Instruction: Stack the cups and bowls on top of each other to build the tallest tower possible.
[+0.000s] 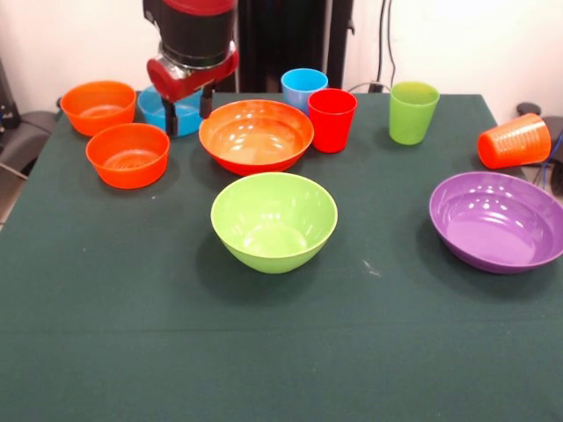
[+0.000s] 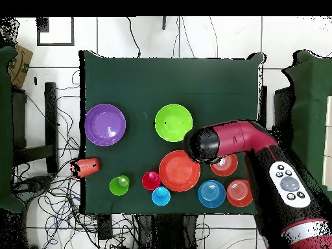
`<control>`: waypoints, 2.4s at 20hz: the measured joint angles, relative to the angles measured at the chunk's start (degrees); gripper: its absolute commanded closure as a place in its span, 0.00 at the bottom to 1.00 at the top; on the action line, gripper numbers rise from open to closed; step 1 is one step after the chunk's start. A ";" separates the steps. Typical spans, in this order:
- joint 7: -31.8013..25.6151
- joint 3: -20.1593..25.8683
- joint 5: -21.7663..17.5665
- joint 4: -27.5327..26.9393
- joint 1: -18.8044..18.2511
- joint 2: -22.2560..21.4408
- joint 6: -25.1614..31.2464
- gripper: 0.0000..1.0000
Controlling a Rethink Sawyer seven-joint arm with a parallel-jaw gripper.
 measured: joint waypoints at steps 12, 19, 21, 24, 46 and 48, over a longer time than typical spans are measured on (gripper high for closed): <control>0.00 -0.54 0.01 0.87 0.67 -2.83 -0.99 0.00; 0.00 -1.03 0.01 1.72 2.27 -2.35 -3.72 0.00; 0.00 -1.03 0.02 2.13 2.41 -2.35 -4.44 0.00; 0.00 -1.07 0.01 2.84 2.40 -2.33 -5.74 0.00; 0.00 -0.99 2.54 6.11 -0.47 -1.10 -8.19 0.00; 0.00 -0.99 2.54 6.11 -0.50 -0.46 -8.20 0.00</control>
